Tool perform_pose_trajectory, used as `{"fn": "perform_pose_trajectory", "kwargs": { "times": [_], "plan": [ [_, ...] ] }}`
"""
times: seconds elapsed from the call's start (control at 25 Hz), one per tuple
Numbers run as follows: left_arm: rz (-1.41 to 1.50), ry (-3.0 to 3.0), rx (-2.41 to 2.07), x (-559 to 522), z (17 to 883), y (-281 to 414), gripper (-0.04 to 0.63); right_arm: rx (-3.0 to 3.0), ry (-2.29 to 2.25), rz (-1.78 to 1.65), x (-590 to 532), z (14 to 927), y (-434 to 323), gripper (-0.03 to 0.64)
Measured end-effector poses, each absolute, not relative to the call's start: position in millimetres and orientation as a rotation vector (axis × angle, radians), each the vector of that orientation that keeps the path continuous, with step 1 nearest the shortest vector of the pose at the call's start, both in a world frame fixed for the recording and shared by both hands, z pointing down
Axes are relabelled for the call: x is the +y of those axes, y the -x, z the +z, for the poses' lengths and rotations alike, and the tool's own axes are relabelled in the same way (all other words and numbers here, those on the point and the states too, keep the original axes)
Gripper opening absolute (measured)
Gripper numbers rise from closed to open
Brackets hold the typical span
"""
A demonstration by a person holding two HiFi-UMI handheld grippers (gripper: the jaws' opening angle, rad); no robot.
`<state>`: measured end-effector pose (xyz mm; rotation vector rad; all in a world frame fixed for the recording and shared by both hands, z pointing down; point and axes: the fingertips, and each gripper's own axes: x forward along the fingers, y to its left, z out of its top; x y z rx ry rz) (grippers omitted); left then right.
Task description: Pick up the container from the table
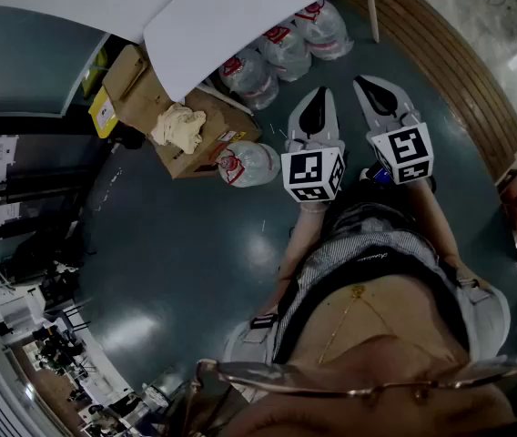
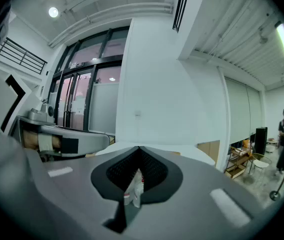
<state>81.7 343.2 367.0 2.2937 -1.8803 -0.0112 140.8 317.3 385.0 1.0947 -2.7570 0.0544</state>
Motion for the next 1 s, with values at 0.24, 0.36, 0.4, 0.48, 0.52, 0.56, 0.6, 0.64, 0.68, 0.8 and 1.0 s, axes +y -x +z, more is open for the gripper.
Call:
{"fn": "perform_pose_trajectory", "kwargs": {
  "times": [0.24, 0.36, 0.4, 0.48, 0.52, 0.56, 0.6, 0.64, 0.68, 0.8, 1.0],
  "plan": [
    [-0.049, -2.259, -1.877, 341.2, 375.8, -89.1, 0.0, -2.816, -1.103, 0.128, 310.5, 381.1, -158.4, 0.026],
    [-0.073, -2.228, -1.875, 339.7, 381.6, -89.9, 0.0, -2.823, -1.116, 0.156, 304.7, 383.2, -164.7, 0.026],
    [-0.078, -2.222, -1.873, 338.0, 382.8, -89.6, 0.0, -2.827, -1.119, 0.171, 302.3, 383.8, -165.6, 0.026],
    [-0.086, -2.215, -1.874, 334.1, 384.0, -87.9, 0.0, -2.832, -1.12, 0.195, 298.5, 384.8, -166.0, 0.026],
    [-0.087, -2.213, -1.876, 331.4, 384.5, -86.7, 0.0, -2.831, -1.122, 0.199, 296.6, 385.3, -165.8, 0.026],
    [-0.084, -2.212, -1.878, 327.7, 385.1, -85.1, 0.0, -2.826, -1.129, 0.198, 294.0, 385.8, -165.5, 0.026],
    [-0.079, -2.215, -1.878, 322.8, 385.6, -83.4, 0.0, -2.819, -1.138, 0.196, 290.3, 386.3, -165.0, 0.026],
    [-0.072, -2.22, -1.873, 317.0, 386.0, -81.5, 0.0, -2.809, -1.148, 0.192, 285.7, 387.0, -163.9, 0.026],
    [-0.067, -2.228, -1.866, 310.6, 386.0, -79.2, 0.0, -2.799, -1.158, 0.189, 280.4, 387.8, -162.0, 0.026],
    [-0.058, -2.247, -1.848, 289.2, 386.4, -69.0, 0.0, -2.779, -1.175, 0.176, 262.1, 391.0, -151.4, 0.026],
    [-0.056, -2.284, -1.793, 243.3, 388.0, -49.5, 0.0, -2.77, -1.22, 0.167, 221.6, 389.8, -129.7, 0.026]
  ]
}}
